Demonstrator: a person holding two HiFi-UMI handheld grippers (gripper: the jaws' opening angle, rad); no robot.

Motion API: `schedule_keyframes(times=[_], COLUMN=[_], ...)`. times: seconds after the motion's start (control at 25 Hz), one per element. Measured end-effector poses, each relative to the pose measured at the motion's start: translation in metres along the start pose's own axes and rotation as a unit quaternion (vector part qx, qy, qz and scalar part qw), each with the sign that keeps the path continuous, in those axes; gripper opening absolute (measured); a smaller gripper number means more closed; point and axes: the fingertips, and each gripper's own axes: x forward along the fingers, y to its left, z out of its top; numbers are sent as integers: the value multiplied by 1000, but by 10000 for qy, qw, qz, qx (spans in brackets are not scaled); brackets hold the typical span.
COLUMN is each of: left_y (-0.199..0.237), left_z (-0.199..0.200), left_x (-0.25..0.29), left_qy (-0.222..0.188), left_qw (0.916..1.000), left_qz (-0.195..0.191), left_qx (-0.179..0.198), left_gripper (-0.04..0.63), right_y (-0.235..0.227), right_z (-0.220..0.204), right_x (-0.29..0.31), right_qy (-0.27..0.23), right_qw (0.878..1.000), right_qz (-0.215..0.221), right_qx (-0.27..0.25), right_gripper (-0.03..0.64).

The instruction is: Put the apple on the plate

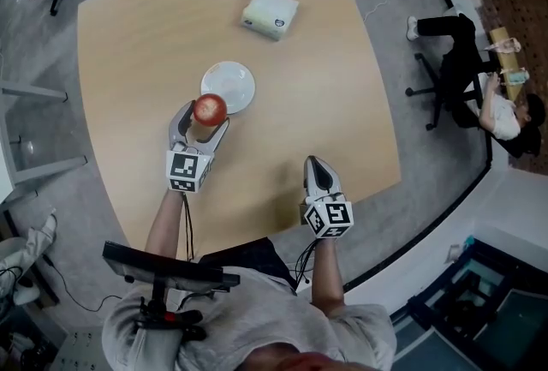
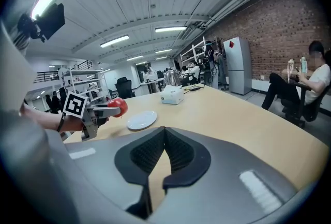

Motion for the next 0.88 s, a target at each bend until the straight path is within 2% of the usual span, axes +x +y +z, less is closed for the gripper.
schedule_keyframes(times=[0.52, 0.88], left_y=[1, -2], left_z=[-14, -20], left_x=[43, 57], left_qy=[132, 363], left_qw=[9995, 9981], left_qz=[-58, -65], left_qx=[280, 494], left_gripper=[397, 397], right_y=[-17, -19], right_z=[0, 3], right_x=[12, 10], right_qy=[37, 79], right_qw=[9999, 9999], right_qz=[-78, -104], right_qx=[57, 84], right_gripper=[6, 6])
